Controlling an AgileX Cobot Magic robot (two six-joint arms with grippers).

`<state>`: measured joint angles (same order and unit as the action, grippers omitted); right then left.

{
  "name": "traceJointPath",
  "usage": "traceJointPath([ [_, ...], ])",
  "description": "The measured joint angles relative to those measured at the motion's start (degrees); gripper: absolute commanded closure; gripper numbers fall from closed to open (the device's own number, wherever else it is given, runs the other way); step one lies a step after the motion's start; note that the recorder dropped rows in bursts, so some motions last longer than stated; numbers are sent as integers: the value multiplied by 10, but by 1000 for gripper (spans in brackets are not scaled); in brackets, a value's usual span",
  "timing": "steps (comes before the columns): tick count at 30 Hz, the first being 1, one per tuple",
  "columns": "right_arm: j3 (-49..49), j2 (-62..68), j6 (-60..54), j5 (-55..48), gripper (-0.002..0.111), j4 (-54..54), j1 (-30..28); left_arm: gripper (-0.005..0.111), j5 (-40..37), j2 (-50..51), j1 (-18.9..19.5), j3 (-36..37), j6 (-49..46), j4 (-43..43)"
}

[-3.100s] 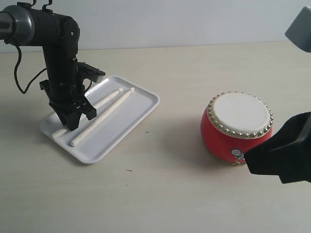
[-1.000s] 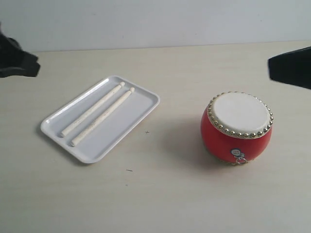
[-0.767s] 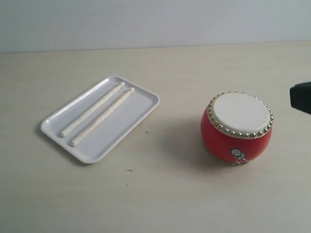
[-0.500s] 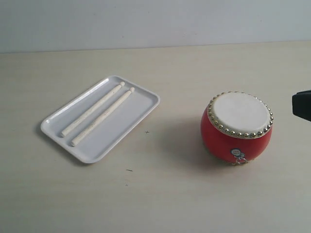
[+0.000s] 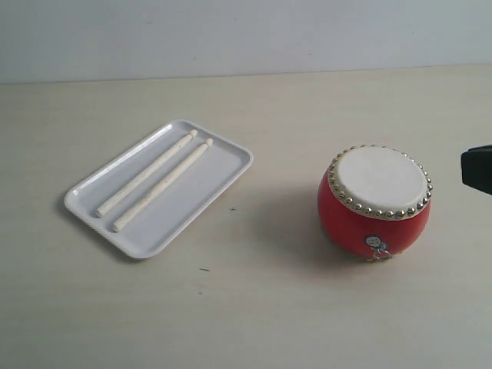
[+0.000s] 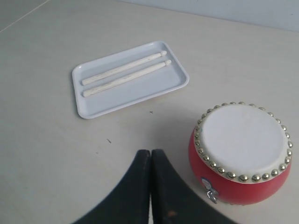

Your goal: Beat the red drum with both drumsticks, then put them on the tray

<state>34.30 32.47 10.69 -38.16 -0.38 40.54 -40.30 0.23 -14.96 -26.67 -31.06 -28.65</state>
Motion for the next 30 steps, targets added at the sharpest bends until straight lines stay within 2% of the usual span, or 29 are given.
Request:
traceJointPath([
  [5,0,0,0,0,108,0,0,107,14,0,0,3,0,19],
  [7,0,0,0,0,108,0,0,107,51,-1,0,20,0,26],
  [12,0,0,0,0,108,0,0,107,269,0,18,153,0,55],
  [13,0,0,0,0,108,0,0,107,291,0,21,168,0,66],
  [14,0,0,0,0,108,0,0,107,321,0,23,195,-1,96],
  [16,0,0,0,0,108,0,0,107,333,0,23,223,0,134],
  [18,0,0,0,0,108,0,0,107,336,0,23,256,42,197],
  [20,0,0,0,0,108,0,0,107,340,0,30,265,129,268],
  [24,0,0,0,0,108,0,0,107,346,0,79,265,205,304],
  [28,0,0,0,0,108,0,0,107,358,0,162,265,232,310],
  [30,0,0,0,0,108,0,0,107,359,0,185,265,247,310],
])
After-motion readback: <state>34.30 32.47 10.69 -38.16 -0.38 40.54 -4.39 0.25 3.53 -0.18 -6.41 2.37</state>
